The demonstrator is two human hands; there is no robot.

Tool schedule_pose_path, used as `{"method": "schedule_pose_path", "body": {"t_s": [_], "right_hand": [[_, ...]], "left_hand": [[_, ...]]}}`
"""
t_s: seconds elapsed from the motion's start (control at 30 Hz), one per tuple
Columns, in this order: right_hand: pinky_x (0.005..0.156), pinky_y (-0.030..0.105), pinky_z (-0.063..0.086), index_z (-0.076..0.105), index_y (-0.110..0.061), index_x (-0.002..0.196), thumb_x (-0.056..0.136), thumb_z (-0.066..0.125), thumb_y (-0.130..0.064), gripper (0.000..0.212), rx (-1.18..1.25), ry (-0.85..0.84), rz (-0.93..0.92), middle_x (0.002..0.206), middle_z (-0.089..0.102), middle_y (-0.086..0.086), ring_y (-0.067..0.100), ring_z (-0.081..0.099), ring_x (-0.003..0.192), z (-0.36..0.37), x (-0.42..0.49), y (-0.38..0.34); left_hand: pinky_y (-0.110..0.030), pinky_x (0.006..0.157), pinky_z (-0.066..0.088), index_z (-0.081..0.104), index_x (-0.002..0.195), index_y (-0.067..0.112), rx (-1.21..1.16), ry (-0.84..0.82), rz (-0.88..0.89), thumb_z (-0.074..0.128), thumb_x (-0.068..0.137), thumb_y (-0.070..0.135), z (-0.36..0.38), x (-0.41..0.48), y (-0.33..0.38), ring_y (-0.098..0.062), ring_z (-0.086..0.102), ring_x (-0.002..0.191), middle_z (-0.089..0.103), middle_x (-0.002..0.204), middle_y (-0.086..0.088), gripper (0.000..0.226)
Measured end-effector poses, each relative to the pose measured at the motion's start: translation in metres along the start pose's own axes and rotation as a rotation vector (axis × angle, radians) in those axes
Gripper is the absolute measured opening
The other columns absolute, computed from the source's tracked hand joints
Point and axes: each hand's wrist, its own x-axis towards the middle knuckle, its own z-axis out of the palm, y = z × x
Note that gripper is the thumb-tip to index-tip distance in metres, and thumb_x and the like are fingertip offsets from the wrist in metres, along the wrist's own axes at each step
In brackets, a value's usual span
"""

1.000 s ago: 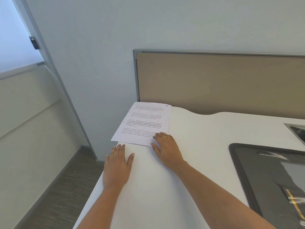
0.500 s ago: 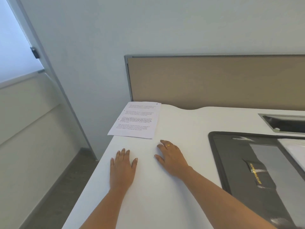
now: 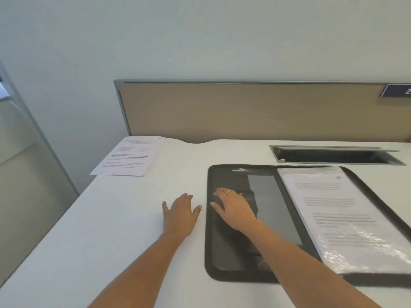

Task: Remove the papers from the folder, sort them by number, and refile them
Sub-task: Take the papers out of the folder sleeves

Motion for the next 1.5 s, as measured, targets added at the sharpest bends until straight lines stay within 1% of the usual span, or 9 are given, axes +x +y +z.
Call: {"method": "schedule_pose_path", "body": {"t_s": [0.17,0.4,0.6,0.8,0.93,1.07,1.17,1.33,1.5], "right_hand": [[0.109,0.03,0.027,0.042,-0.016,0.137,0.098,0.042,-0.035,0.044,0.081,0.016,0.123,0.149,0.034,0.001,0.018,0.032,0.136,-0.039,-0.047,0.079],[0.111,0.032,0.025,0.038,-0.015,0.14,0.096,0.048,-0.027,0.046,0.117,0.039,0.337,0.153,0.027,0.004,0.021,0.026,0.14,-0.078,-0.113,0.188],[0.115,0.042,0.017,0.027,-0.014,0.145,0.092,0.05,-0.047,0.066,0.077,0.035,0.551,0.156,0.014,0.009,0.024,0.011,0.145,-0.093,-0.155,0.25],[0.115,0.038,0.016,0.017,-0.009,0.148,0.089,0.058,-0.044,0.08,0.28,0.045,0.618,0.157,0.006,0.015,0.027,0.002,0.146,-0.099,-0.178,0.277],[0.115,0.036,0.018,0.013,-0.011,0.149,0.091,0.055,-0.041,0.077,0.303,0.02,0.577,0.156,0.015,0.011,0.026,0.013,0.144,-0.095,-0.186,0.278],[0.102,0.032,0.036,0.019,-0.016,0.147,0.091,0.059,-0.03,0.071,0.344,0.043,0.519,0.143,0.044,0.006,0.025,0.045,0.128,-0.101,-0.185,0.272],[0.099,0.032,0.039,0.026,-0.019,0.143,0.087,0.063,-0.018,0.067,0.42,0.04,0.511,0.136,0.053,0.004,0.024,0.052,0.121,-0.109,-0.178,0.268],[0.079,0.025,0.043,0.044,-0.013,0.131,0.083,0.068,-0.007,0.054,0.809,0.106,0.624,0.118,0.063,0.009,0.019,0.057,0.094,-0.123,-0.164,0.263],[0.079,0.027,0.045,0.052,-0.016,0.123,0.083,0.069,-0.014,0.044,1.008,0.167,0.617,0.112,0.065,0.005,0.018,0.06,0.097,-0.137,-0.148,0.253]], "left_hand": [[-0.047,0.116,0.005,0.032,0.144,0.022,-0.139,-0.005,0.049,0.032,0.099,0.047,0.018,-0.02,0.081,-0.013,0.024,0.141,0.027,0.154,0.004,0.052],[-0.048,0.116,0.006,0.03,0.145,0.021,-0.114,0.015,0.06,0.033,0.099,0.046,0.052,-0.053,0.161,-0.015,0.008,0.146,0.022,0.155,0.003,0.053],[-0.047,0.116,0.005,0.031,0.145,0.02,-0.179,0.036,0.009,0.033,0.099,0.045,0.069,-0.065,0.217,-0.015,0.009,0.146,0.022,0.155,0.001,0.053],[-0.045,0.117,0.002,0.03,0.146,0.019,-0.227,0.046,0.023,0.034,0.098,0.045,0.08,-0.076,0.26,-0.015,0.012,0.145,0.022,0.156,0.0,0.054],[-0.042,0.117,0.012,0.035,0.143,0.018,-0.335,0.023,0.075,0.043,0.096,0.041,0.085,-0.084,0.282,-0.018,0.021,0.143,0.026,0.154,-0.001,0.052],[-0.037,0.115,0.026,0.035,0.141,0.021,-0.443,-0.058,0.198,0.055,0.09,0.042,0.084,-0.091,0.302,-0.016,0.03,0.138,0.028,0.153,0.002,0.058],[-0.037,0.116,0.018,0.024,0.146,0.027,-0.314,-0.116,0.331,0.058,0.083,0.057,0.08,-0.099,0.313,-0.013,0.021,0.142,0.02,0.156,0.007,0.078],[-0.043,0.119,0.009,0.002,0.151,0.026,0.002,-0.121,0.385,0.051,0.073,0.076,0.087,-0.104,0.321,-0.008,0.002,0.145,0.002,0.158,0.01,0.105],[-0.031,0.116,0.014,0.009,0.15,0.026,-0.099,0.034,0.416,0.042,0.094,0.052,0.084,-0.111,0.322,-0.008,0.017,0.143,0.014,0.157,0.011,0.07]]}}
